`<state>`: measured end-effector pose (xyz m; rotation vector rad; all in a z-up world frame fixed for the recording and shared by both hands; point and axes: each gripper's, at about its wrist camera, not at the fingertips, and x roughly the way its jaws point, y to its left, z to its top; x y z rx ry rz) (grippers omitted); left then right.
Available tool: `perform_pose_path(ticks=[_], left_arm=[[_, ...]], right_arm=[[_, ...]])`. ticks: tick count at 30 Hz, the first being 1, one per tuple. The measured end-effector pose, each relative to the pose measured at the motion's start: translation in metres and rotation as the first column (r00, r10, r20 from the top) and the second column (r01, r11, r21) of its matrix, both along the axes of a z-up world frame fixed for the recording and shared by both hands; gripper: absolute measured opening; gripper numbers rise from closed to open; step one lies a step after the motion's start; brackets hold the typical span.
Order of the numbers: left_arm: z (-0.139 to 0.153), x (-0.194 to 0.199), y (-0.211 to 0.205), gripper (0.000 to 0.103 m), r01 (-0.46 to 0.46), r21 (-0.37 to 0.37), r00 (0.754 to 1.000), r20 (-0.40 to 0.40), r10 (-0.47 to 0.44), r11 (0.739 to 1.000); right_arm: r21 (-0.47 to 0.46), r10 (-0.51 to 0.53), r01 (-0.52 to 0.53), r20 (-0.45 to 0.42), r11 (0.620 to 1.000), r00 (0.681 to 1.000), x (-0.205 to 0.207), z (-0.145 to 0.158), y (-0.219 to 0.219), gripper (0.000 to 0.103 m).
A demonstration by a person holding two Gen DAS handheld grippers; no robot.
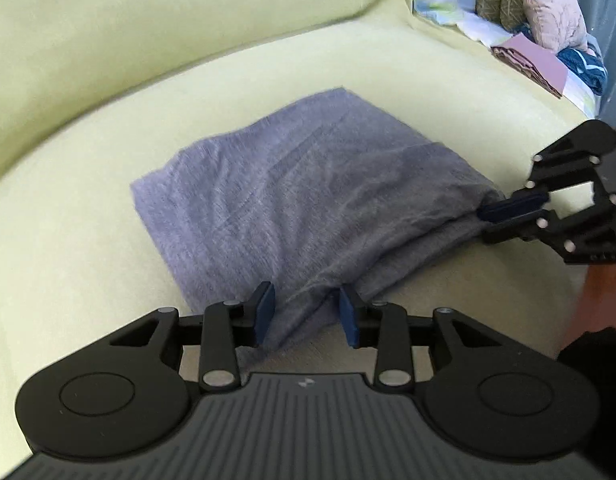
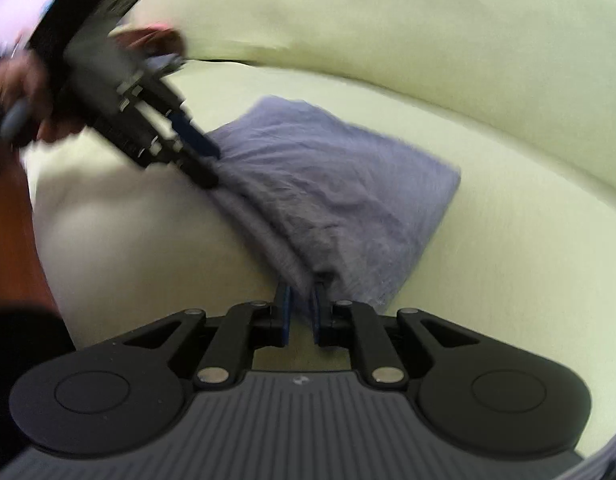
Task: Fold clothes
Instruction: 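Lower the held grey shorts onto the sofa with both grippers, then grasp the shorts' edge with the left gripper while the right gripper grasps the opposite end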
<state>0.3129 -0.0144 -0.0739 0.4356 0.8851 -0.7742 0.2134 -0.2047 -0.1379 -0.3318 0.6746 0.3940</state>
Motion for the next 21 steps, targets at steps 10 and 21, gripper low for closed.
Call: perform_pose_path(ticks=[10,21], left_arm=[[0.013,-0.030,-0.033,0.054,0.047,0.151,0.976,0.205,-0.078,0.987],[-0.013,-0.044,-0.046,0.045,0.225,0.417,0.886,0.288,-0.363,0.881]], right_arm=[[-0.218,0.071,-0.042,0.129,0.975,0.989,0.015,0.030,0.025,0.009],[-0.500,0.245,-0.178,0.071,0.848,0.967,0.005,0.007,0.041,0.013]])
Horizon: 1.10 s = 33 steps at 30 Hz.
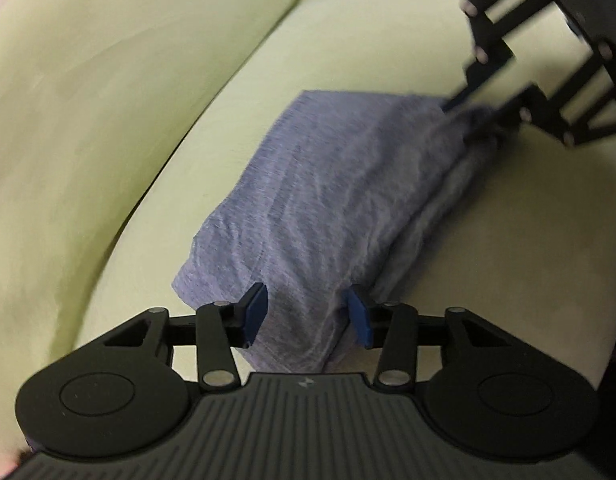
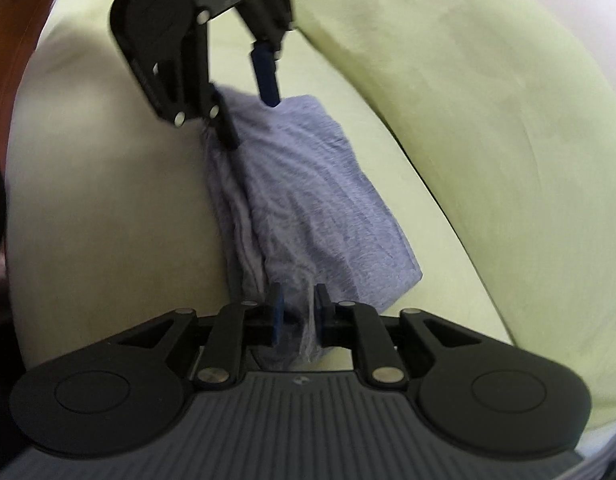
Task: Fold clothes
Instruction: 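Grasp the shorts' edge with the left gripper while the right gripper grasps the opposite end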
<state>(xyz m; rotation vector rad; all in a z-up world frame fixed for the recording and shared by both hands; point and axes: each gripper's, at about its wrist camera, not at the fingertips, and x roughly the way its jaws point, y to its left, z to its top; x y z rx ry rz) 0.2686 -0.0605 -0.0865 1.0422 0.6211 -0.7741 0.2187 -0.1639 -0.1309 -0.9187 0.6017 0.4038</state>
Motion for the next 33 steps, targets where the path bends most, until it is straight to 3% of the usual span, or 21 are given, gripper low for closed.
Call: perform_pose_path(ticks=[4,10,11,12,13,15,22,23,24,33], left_arm=[[-0.004,-0.010,0.002,0.045,0.045,0.028,0.999,0.023,-0.045,0.999],[-0.017,-0.027,-0.004,0.042,0.142,0.163,0.982,0.098,-0.160,0.976],[-0.019,-0.029,-0.005,0.038,0.160,0.187,0.978,0.106,-0.182,0.969],[-0.021,-0.031,-0.007,0.021,0.177,0.208,0.973,0.107,-0.202,0.962],[-0.022,-0.032,-0.008,0.010,0.187,0.222,0.972,0.099,-0.213,0.957],[-0.024,-0.034,-0.009,0.002,0.208,0.254,0.968,0.084,-0.236,0.945],[-0.012,-0.027,-0.006,0.000,0.183,0.232,0.976,0.076,-0.205,0.955],[-0.010,-0.026,-0.005,0.000,0.180,0.228,0.977,0.073,-0.201,0.957],[-0.011,-0.026,-0.004,0.000,0.184,0.230,0.976,0.071,-0.205,0.956],[0.001,-0.033,0.012,0.000,0.223,0.247,0.964,0.086,-0.251,0.943]], right_arm=[[-0.010,0.010,-0.010,0.000,1.000,1.000,0.000,-0.005,0.002,0.014],[-0.024,0.016,-0.016,0.004,1.000,1.000,0.001,-0.005,0.003,0.017],[-0.026,0.016,-0.016,0.004,1.000,1.000,0.001,-0.005,0.003,0.017],[-0.027,0.015,-0.015,0.004,1.000,1.000,0.001,-0.004,0.003,0.017],[-0.031,0.016,-0.016,0.007,0.999,1.000,0.001,-0.005,0.003,0.017],[-0.041,0.020,-0.020,0.009,0.999,1.000,-0.002,-0.004,0.004,0.017],[-0.053,0.031,-0.031,0.008,0.998,0.999,-0.005,-0.004,0.005,0.015],[-0.050,0.036,-0.035,0.001,0.998,0.999,-0.004,-0.004,0.005,0.012],[-0.041,0.038,-0.038,-0.004,0.998,0.999,-0.003,-0.004,0.004,0.001],[0.042,0.061,-0.061,0.014,0.997,0.998,-0.014,0.016,-0.006,0.000]])
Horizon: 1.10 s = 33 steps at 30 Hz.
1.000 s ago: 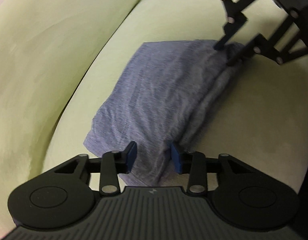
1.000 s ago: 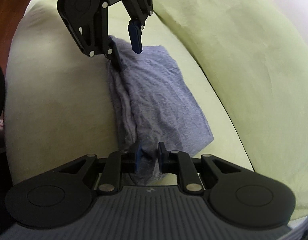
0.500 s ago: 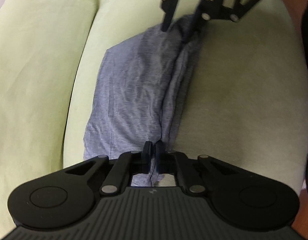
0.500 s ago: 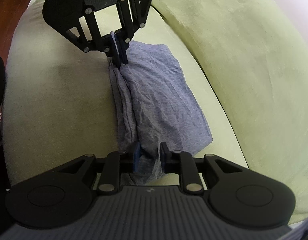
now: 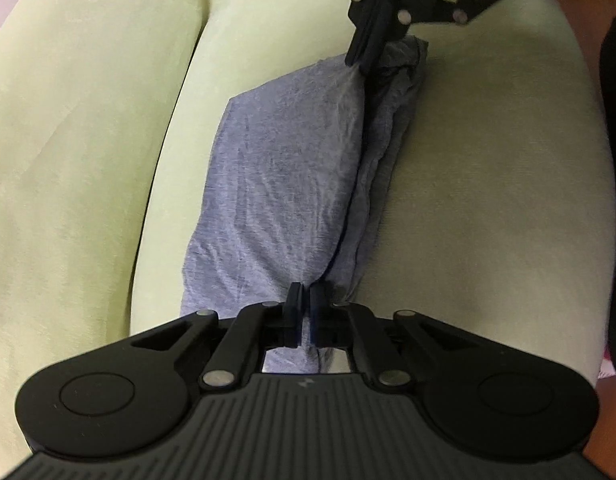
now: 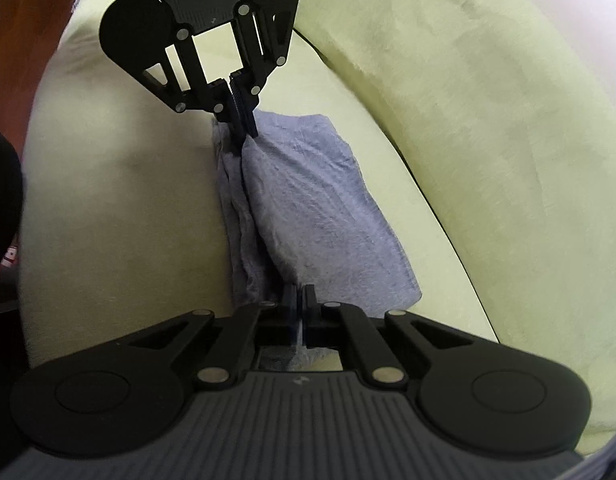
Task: Fold clothes
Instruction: 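Grasp the shorts' edge with the left gripper while the right gripper grasps the opposite end, then fold the grasped edge over the shorts with both grippers and release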
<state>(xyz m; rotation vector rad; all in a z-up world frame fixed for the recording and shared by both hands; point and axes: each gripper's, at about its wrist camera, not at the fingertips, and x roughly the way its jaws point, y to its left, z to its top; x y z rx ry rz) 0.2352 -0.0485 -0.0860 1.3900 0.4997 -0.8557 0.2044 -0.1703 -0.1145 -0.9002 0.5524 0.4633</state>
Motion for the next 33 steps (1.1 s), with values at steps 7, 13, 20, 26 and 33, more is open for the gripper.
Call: perform_pose_path(ticks=[7,13,20,26,33], left_arm=[[-0.009,-0.008,0.007,0.000,0.017,0.040,1.000,0.002,-0.017,0.999],[-0.010,-0.015,0.007,0.008,0.008,0.028,0.999,0.048,-0.010,1.000],[0.030,-0.018,0.030,0.018,-0.079,-0.070,0.997,-0.006,0.079,0.994],[0.034,0.014,0.012,0.028,-0.209,-0.205,0.978,-0.056,0.202,0.956],[0.034,0.053,0.041,0.031,-0.371,-0.318,0.927,-0.186,0.326,0.872]], right_arm=[[0.007,-0.001,0.002,-0.062,1.000,0.998,-0.006,-0.011,-0.002,0.000],[-0.007,-0.029,0.028,-0.095,1.000,0.995,-0.005,-0.015,-0.003,0.011],[0.145,-0.045,0.058,-0.089,0.988,0.995,-0.010,0.018,-0.012,0.022],[0.272,-0.134,0.169,-0.141,0.947,0.981,0.017,0.014,-0.017,0.007],[0.374,-0.217,0.296,-0.240,0.879,0.946,0.026,0.014,-0.043,0.009]])
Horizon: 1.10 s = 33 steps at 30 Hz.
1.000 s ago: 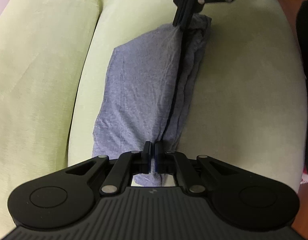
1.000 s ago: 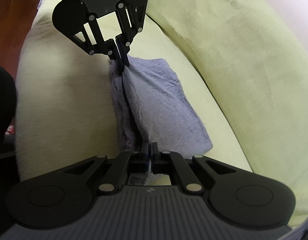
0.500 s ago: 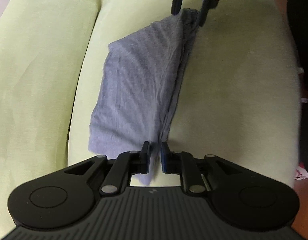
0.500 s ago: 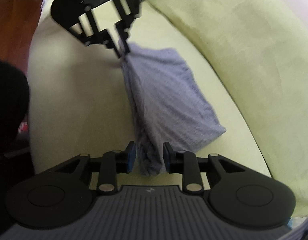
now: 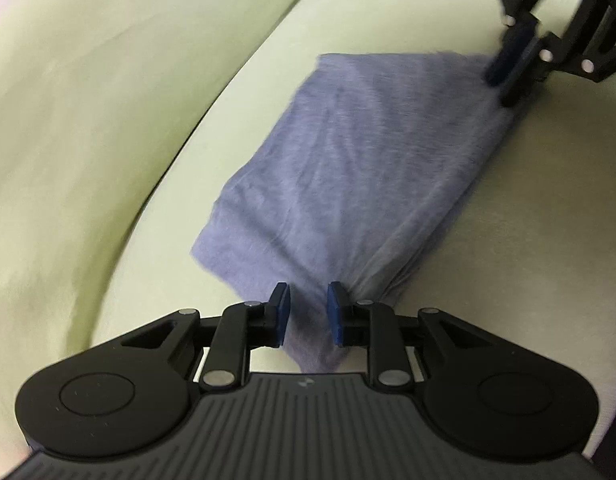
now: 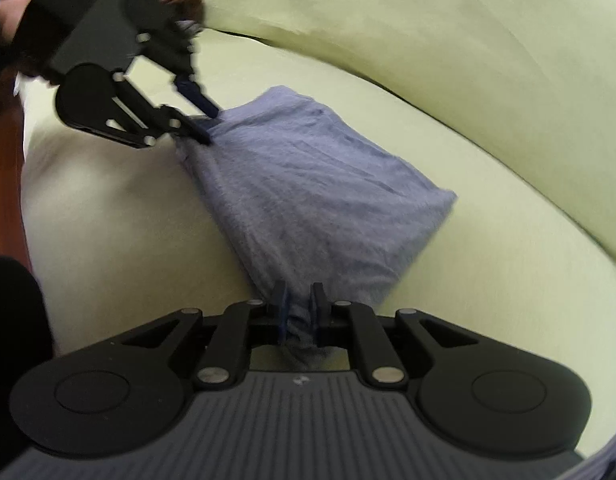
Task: Fold clothes
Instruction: 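Fold the grasped edge over the shorts with both grippers and release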
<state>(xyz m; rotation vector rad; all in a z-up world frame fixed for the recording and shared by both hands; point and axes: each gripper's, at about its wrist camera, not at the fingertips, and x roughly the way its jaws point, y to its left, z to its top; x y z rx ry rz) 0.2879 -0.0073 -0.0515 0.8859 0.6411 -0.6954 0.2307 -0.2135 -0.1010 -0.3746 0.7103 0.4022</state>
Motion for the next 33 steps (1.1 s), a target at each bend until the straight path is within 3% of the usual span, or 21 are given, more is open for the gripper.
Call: perform_pose_path(ticks=[2,4,6,10,13,15,17,21,25,27,29,33], left_arm=[[0.015,0.007,0.007,0.031,-0.035,-0.103,0.999,-0.023,0.033,0.994],[0.031,0.020,0.007,0.039,-0.070,-0.223,0.996,-0.071,0.055,0.972],[0.036,0.040,-0.004,0.041,-0.063,-0.294,0.991,-0.129,0.025,0.954],[-0.008,0.102,-0.033,0.041,-0.039,-0.305,0.962,-0.268,-0.047,0.951],[-0.035,0.130,-0.040,0.041,-0.074,-0.278,0.974,-0.227,0.010,0.958],[-0.044,0.141,-0.035,0.045,-0.145,-0.293,0.974,-0.209,0.085,0.945],[-0.049,0.144,-0.020,0.048,-0.203,-0.334,0.964,-0.232,0.129,0.921],[-0.052,0.148,-0.003,0.053,-0.247,-0.363,0.956,-0.241,0.165,0.899],[-0.028,0.133,0.001,0.050,-0.269,-0.361,0.958,-0.193,0.211,0.893],[-0.012,0.128,0.002,0.049,-0.272,-0.401,0.961,-0.163,0.225,0.875],[-0.003,0.121,-0.002,0.048,-0.250,-0.436,0.964,-0.194,0.181,0.865],[-0.020,0.110,-0.032,0.049,-0.132,-0.394,0.965,-0.260,0.028,0.910]], right_arm=[[0.056,-0.022,0.020,0.036,0.998,0.999,0.007,0.015,-0.004,0.009],[0.112,-0.052,0.044,0.068,0.993,0.996,0.026,0.025,-0.007,0.009],[0.151,-0.074,0.062,0.074,0.987,0.994,0.049,0.028,-0.008,0.009],[0.201,-0.087,0.084,0.006,0.976,0.996,0.102,0.016,-0.012,0.008],[0.161,-0.122,0.122,-0.007,0.979,0.993,0.131,-0.007,-0.015,0.008],[0.158,-0.193,0.192,-0.010,0.969,0.981,0.143,-0.021,-0.023,0.006],[0.223,-0.243,0.242,-0.021,0.944,0.970,0.144,-0.030,-0.037,0.004],[0.267,-0.314,0.306,-0.013,0.914,0.949,0.135,-0.036,-0.056,0.001],[0.328,-0.346,0.324,0.011,0.887,0.938,0.130,-0.026,-0.065,0.008],[0.380,-0.323,0.300,-0.003,0.875,0.946,0.132,-0.024,-0.065,0.008],[0.431,-0.270,0.261,-0.042,0.864,0.962,0.135,-0.025,-0.063,0.008],[0.446,-0.217,0.242,-0.106,0.862,0.970,0.151,-0.039,-0.059,0.008]])
